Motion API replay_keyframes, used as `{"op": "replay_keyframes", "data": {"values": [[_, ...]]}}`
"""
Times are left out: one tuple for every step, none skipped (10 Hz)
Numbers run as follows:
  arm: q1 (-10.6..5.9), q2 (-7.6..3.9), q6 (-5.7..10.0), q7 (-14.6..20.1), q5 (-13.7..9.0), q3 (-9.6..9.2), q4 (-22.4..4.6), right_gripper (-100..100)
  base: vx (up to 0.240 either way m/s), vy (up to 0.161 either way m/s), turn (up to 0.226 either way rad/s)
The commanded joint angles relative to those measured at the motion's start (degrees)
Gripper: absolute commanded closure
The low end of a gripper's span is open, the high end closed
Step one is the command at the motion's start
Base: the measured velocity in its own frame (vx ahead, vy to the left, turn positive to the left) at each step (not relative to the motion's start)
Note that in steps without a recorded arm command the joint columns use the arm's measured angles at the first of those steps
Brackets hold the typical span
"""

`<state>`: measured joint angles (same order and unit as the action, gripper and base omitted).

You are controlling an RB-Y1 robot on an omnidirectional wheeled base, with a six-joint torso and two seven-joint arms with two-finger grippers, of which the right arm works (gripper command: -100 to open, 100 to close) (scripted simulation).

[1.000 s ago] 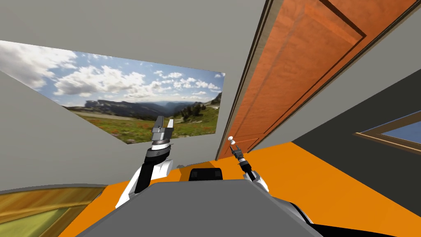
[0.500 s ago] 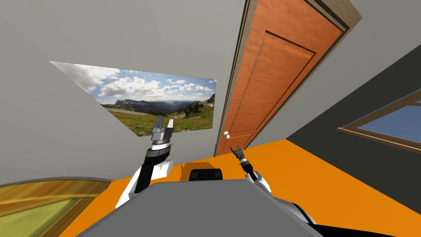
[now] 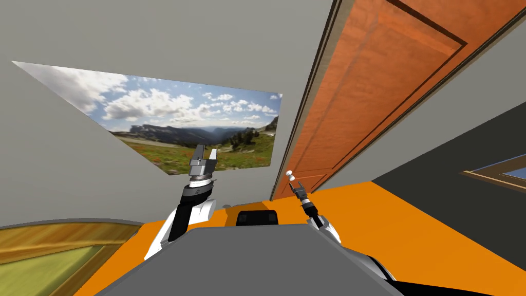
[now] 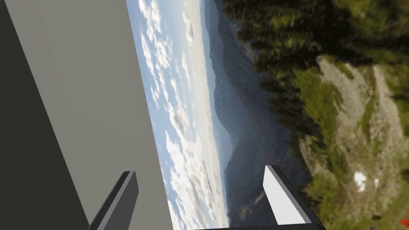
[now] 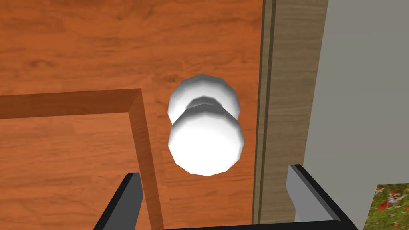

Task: Pull the door open

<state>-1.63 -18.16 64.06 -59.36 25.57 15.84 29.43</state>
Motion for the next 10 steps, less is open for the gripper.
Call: {"op": "replay_keyframes", "data": {"values": [[0.06,0.0,0.3,-0.48,-0.57,0.78,-0.52,-100,0.191,0.029,0.122],[0.12,-0.02,0.42,-0.67,-0.86,1.16,-0.74,-100,0.185,0.03,0.117],[0.17,-0.04,0.53,-0.84,-1.11,1.5,-0.94,-100,0.203,0.026,0.098],[-0.21,-0.16,1.03,-0.96,-0.99,1.33,-1.72,-100,0.083,0.005,0.031],[-0.21,-0.16,1.03,-0.96,-0.99,1.33,-1.72,100,-0.024,-0.008,-0.023],[-0.21,-0.16,1.03,-0.96,-0.99,1.33,-1.72,100,-0.029,-0.011,-0.012],[-0.21,-0.16,1.03,-0.96,-0.99,1.33,-1.72,100,-0.018,-0.003,0.008],[-0.21,-0.16,1.03,-0.96,-0.99,1.33,-1.72,100,-0.008,-0.001,0.001],[-0.21,-0.16,1.03,-0.96,-0.99,1.33,-1.72,100,0.0,0.0,0.0],[-0.21,-0.16,1.03,-0.96,-0.99,1.33,-1.72,100,0.0,0.0,0.0]]}}
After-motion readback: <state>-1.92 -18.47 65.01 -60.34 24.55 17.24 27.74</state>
